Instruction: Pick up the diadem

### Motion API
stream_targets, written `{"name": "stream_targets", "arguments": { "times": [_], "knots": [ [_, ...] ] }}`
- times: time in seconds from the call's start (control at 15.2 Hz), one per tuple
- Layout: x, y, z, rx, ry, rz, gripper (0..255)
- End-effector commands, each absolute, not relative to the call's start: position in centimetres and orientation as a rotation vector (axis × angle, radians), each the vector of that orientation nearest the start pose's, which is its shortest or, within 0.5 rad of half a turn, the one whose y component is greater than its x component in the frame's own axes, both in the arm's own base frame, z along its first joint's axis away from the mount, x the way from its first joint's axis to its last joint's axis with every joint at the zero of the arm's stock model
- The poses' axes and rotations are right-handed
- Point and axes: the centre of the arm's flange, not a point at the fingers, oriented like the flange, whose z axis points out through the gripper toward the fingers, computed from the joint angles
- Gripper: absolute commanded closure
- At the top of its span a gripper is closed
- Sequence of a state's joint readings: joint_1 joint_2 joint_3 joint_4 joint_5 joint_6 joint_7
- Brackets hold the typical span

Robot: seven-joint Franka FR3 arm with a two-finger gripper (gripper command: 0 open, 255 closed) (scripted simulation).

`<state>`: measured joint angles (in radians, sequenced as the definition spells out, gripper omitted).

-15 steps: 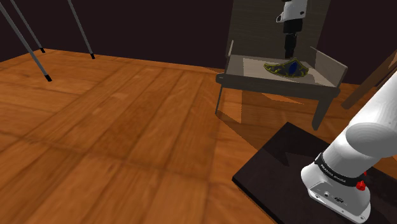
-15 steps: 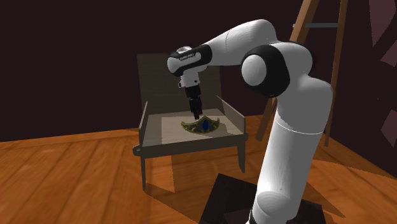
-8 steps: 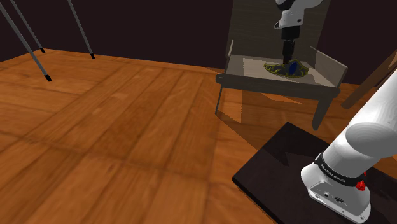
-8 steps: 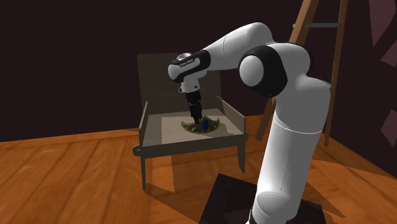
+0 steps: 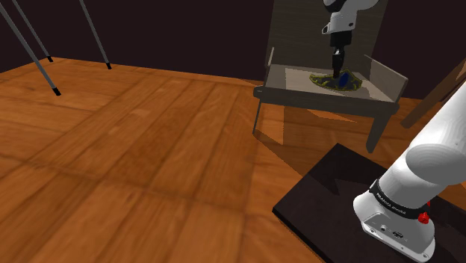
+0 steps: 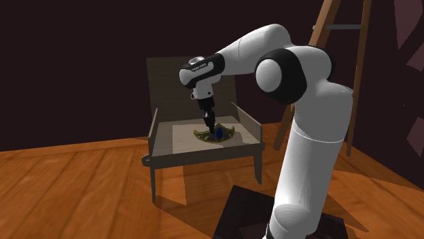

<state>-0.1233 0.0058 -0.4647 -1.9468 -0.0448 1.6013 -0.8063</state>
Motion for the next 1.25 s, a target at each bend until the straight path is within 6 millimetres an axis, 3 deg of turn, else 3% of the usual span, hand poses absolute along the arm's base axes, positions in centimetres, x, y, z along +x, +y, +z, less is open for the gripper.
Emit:
{"name": "stream_targets", "arguments": {
  "times": [0.0,1.06,1.19],
  "knots": [
    [42.8,-29.1,45.1,-2.901,-0.329,0.443,255],
    [42.8,-29.1,53.0,-2.901,-0.33,0.443,255],
    [42.8,-29.1,53.1,-2.901,-0.33,0.443,255]
  ]
}}
